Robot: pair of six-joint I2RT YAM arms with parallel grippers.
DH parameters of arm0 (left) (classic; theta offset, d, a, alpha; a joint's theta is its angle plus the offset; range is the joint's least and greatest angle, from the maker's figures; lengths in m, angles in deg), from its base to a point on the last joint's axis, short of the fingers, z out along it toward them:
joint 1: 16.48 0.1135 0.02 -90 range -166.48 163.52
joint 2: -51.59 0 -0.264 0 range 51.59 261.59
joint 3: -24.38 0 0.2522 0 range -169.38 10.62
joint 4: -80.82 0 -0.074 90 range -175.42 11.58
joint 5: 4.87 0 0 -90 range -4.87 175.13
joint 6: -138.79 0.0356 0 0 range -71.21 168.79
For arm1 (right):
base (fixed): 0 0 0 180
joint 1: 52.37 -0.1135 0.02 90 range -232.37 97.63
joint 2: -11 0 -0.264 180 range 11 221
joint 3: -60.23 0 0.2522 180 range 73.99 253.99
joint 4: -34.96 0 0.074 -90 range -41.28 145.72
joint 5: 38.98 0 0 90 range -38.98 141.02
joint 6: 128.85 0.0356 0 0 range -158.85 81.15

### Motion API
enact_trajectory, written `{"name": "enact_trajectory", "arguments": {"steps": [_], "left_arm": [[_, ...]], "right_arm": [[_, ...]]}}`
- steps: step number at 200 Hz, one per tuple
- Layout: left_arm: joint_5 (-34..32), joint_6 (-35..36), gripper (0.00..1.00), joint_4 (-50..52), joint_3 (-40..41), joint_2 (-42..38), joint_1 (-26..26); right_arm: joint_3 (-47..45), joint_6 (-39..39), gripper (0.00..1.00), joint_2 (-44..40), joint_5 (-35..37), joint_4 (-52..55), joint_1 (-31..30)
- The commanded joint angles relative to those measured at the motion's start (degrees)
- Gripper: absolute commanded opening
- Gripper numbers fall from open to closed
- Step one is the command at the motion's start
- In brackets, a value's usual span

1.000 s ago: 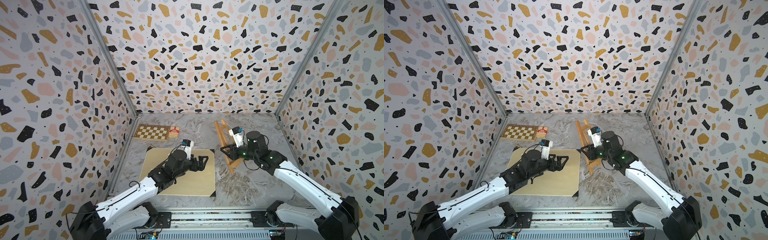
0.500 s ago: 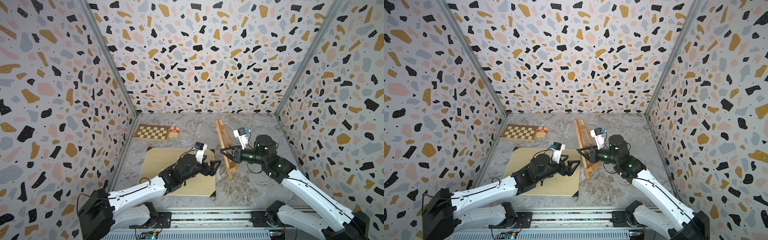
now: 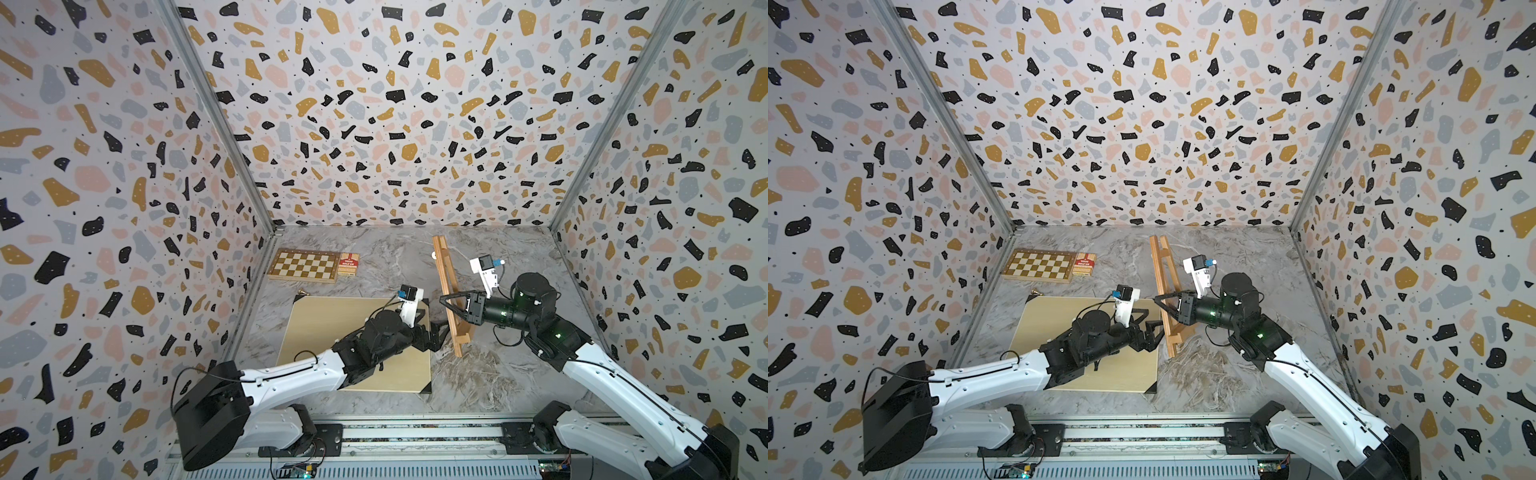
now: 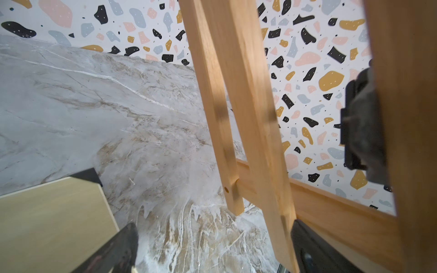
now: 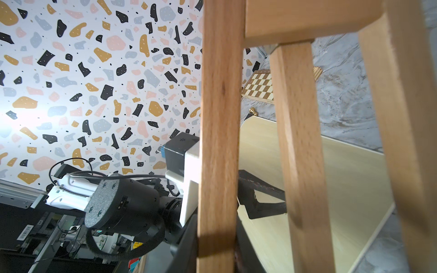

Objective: Assemble the easel
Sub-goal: Unfold the easel.

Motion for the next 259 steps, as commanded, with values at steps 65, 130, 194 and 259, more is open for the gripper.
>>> {"name": "enact_trajectory", "arguments": {"steps": [65,130,194,259], "left_arm": [[-0.11,-1.48,0.99,-3.67,-3.94,3.98,-1.56],[-11.68,-2.14,0.99,12.06,-7.61,3.45,-1.56],[-26.11,-2.14,0.99,26.82,-9.56,0.8,-1.56],[-35.63,1.52,0.99,38.06,-16.87,3.18,1.06]], "right_arm": [[-0.95,1.1,0.0,-3.04,-3.01,-9.99,-0.3],[1.09,-3.15,0.0,-3.65,0.68,-2.31,-0.27],[4.17,-7.4,0.0,-3.28,4.32,6.84,-0.29],[5.87,-10.86,0.0,-2.67,5.61,15.39,-0.37]]}}
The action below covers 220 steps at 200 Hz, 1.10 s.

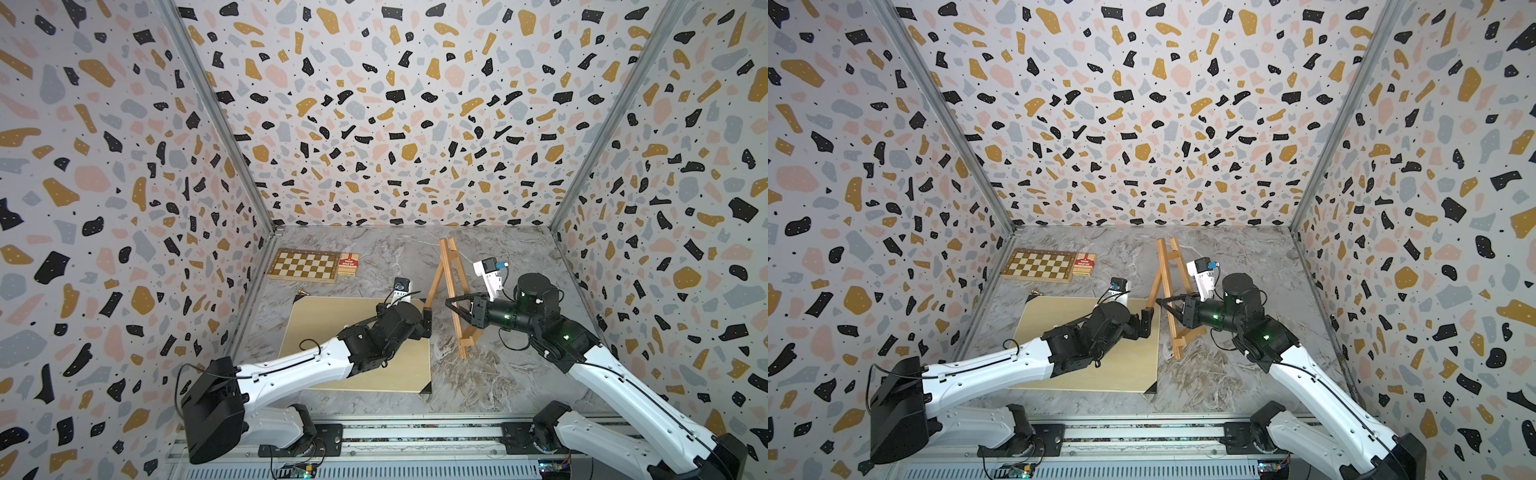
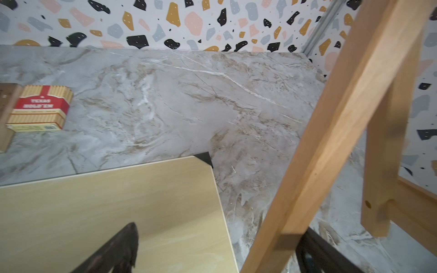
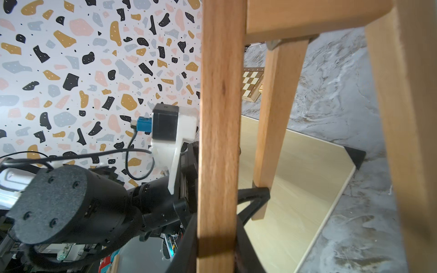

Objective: Assemble the easel
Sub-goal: Unfold the easel, then place the easel at the center of the board.

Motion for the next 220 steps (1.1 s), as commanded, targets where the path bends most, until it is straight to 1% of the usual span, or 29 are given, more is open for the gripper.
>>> {"name": "enact_trajectory", "arguments": {"steps": [1,15,21,39,64,84,97,106,115,126,146,156,169,189,211,220], "left_arm": [[-7.6,1.39,0.99,4.41,-2.81,0.46,2.14],[-7.18,1.47,0.99,4.45,-3.7,0.75,3.72],[-7.01,1.27,0.99,6.41,-4.21,0.86,4.42],[-7.13,1.14,0.99,7.49,-5.06,0.85,6.03],[-6.4,2.78,0.99,6.59,-5.11,0.52,6.32],[-7.39,2.38,0.99,9.13,-5.7,0.38,6.74],[-5.97,1.74,0.99,9.86,-5.26,-1.0,6.89],[-3.23,1.74,0.99,8.94,-4.31,-2.47,6.84],[-0.21,1.49,0.99,7.47,-2.91,-3.93,6.88],[1.82,0.37,0.99,7.06,-1.58,-5.86,6.82],[3.85,-0.71,0.99,6.95,0.71,-8.75,6.85],[3.76,-0.78,0.99,8.26,1.14,-9.8,6.85],[3.66,-1.16,0.99,10.02,1.32,-11.15,6.98],[5.4,0.23,0.99,10.24,1.94,-13.28,7.15],[6.47,0.83,0.99,11.34,2.17,-14.83,8.28],[7.25,1.04,0.99,11.58,2.35,-15.39,8.96]], "right_arm": [[2.99,-2.86,0.0,-1.05,0.51,4.06,-0.28],[3.15,-3.65,0.0,-0.7,1.37,5.75,-0.32],[3.24,-3.98,0.0,-0.51,1.66,6.53,-0.27],[3.33,-4.81,0.0,0.08,2.69,7.98,-0.32],[3.62,-5.3,0.0,1.02,3.66,8.27,-0.33],[4.73,-5.88,0.0,1.98,5.53,9.22,-0.29],[4.95,-5.49,0.0,1.96,7.31,8.39,-0.28],[5.3,-5.44,0.0,2.25,8.68,7.91,-0.26],[5.82,-5.57,0.0,2.81,11.09,7.9,-0.23],[6.3,-6.04,0.0,3.46,14.59,7.66,-0.24],[5.87,-6.34,0.0,4.48,21.68,4.96,-0.26],[5.47,-6.55,0.0,5.22,25.08,2.92,-0.34],[5.06,-7.68,0.0,6.37,29.72,-0.68,-0.5],[3.58,-10.06,0.0,8.88,36.45,-8.07,-1.29],[2.51,-13.24,0.0,13.07,41.9,-16.29,-2.28],[2.4,-14.74,0.0,15.26,46.02,-19.2,-3.17]]}}
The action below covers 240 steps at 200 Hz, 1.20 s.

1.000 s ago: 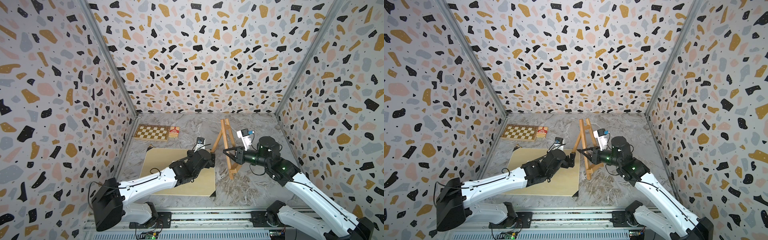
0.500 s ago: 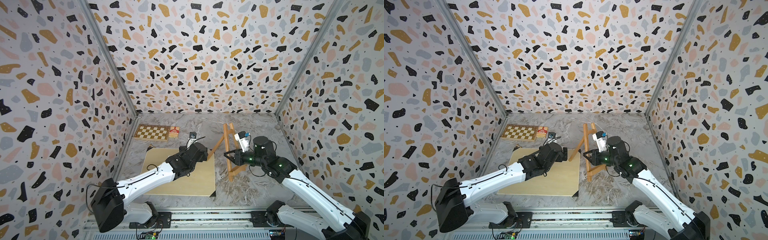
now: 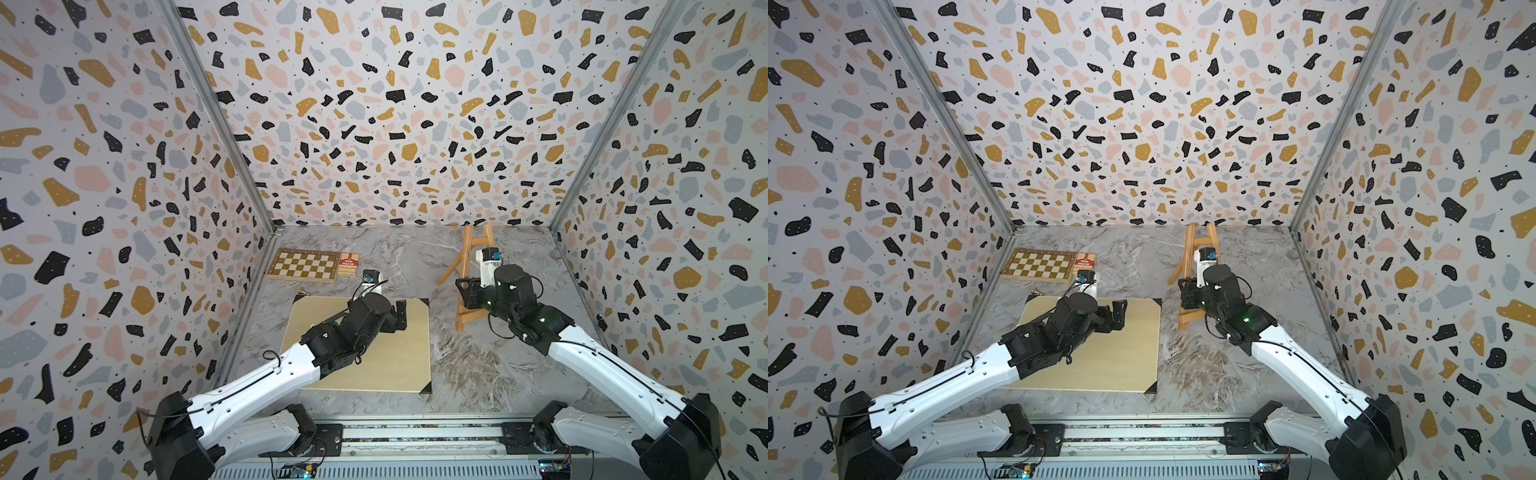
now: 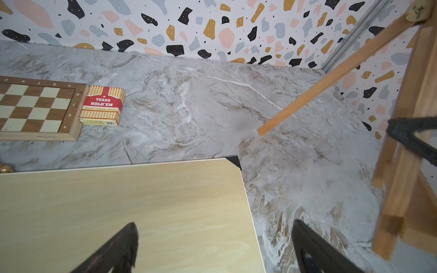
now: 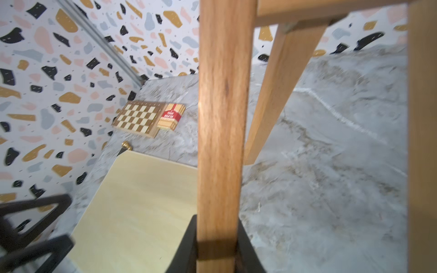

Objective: Assemble the easel
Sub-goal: Place the easel at the center of the board.

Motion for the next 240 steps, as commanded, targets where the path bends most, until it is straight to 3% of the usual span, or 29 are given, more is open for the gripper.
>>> {"name": "enact_trajectory", "arguments": {"steps": [1,65,114,240], "left_arm": [[2.31,0.95,0.99,0.86,0.86,-1.9,1.51],[8.08,0.95,0.99,0.92,2.3,-3.17,7.46],[11.64,1.04,0.99,-0.31,3.52,-2.9,11.05],[13.97,1.13,0.99,-2.12,5.79,-1.43,17.32]], "right_arm": [[0.04,-5.9,0.0,3.31,12.46,-15.45,-1.9],[3.17,-10.58,0.0,18.8,18.66,-29.85,-2.01],[5.38,-8.21,0.0,26.93,23.26,-33.77,-1.89],[21.13,3.59,0.0,46.24,37.12,-28.59,-3.81]]}}
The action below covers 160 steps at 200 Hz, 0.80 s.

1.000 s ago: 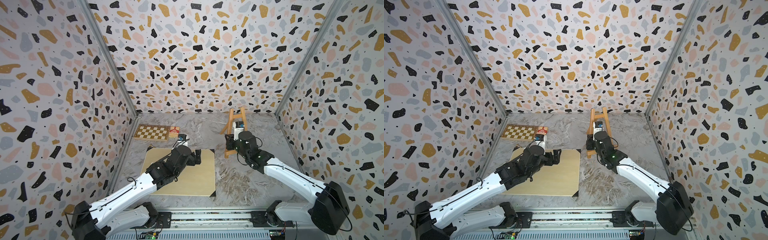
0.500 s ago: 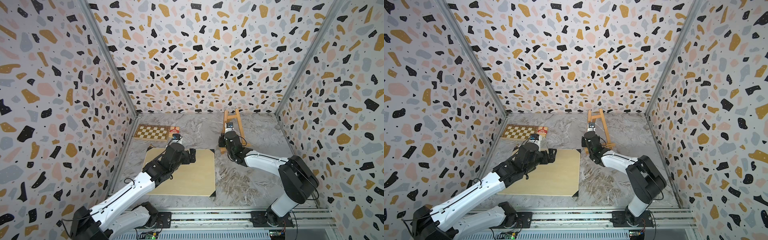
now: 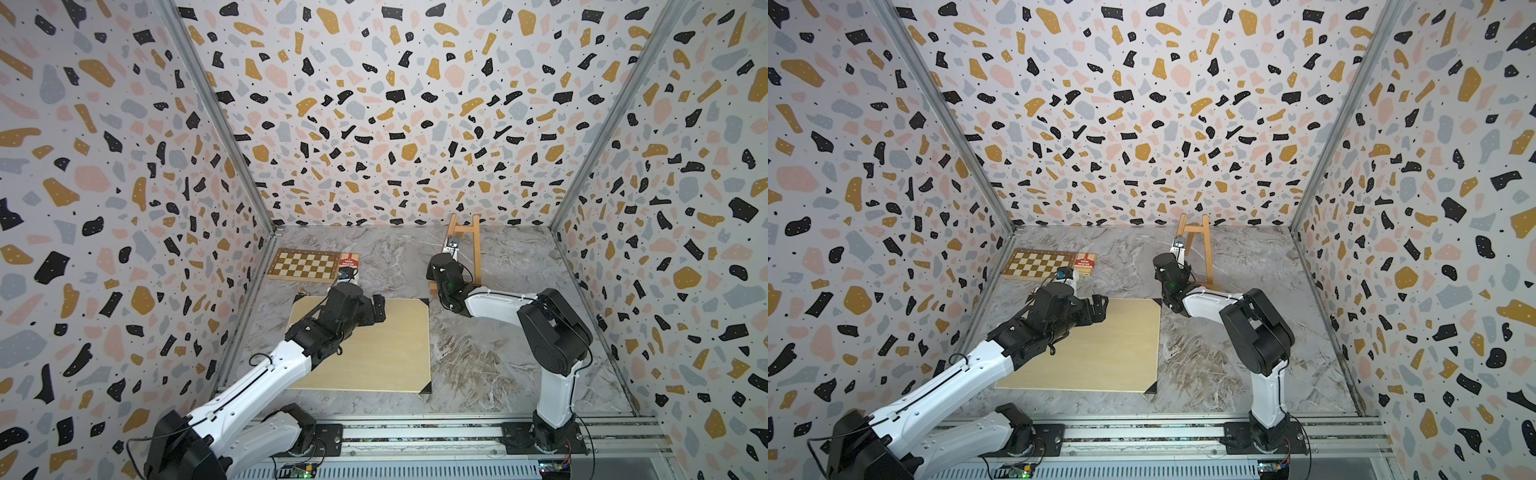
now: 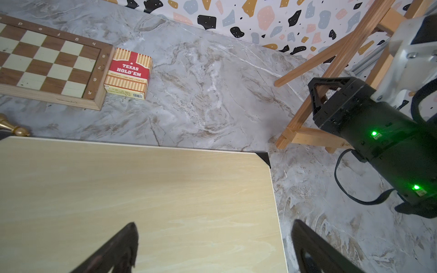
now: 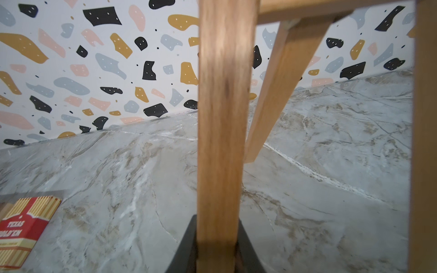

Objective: Assemble the easel
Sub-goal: Place the easel at the center of the board.

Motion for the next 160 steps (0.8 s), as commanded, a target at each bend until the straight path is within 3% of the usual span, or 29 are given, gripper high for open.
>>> {"name": "enact_trajectory", "arguments": {"steps": [1,131,160], "left_arm": [[0.7,0.78,0.99,-1.97,0.87,-0.22,1.08],[0.38,-0.89,0.99,-2.35,4.09,-3.69,4.07],[0.75,-1.13,0.99,-2.54,4.0,-3.72,4.3]], "right_arm": [[3.68,2.71,0.0,0.32,5.6,0.47,-1.52],[13.27,7.55,0.0,11.13,10.22,7.54,-6.08],[14.36,9.9,0.1,11.72,10.04,9.52,-6.78]]}}
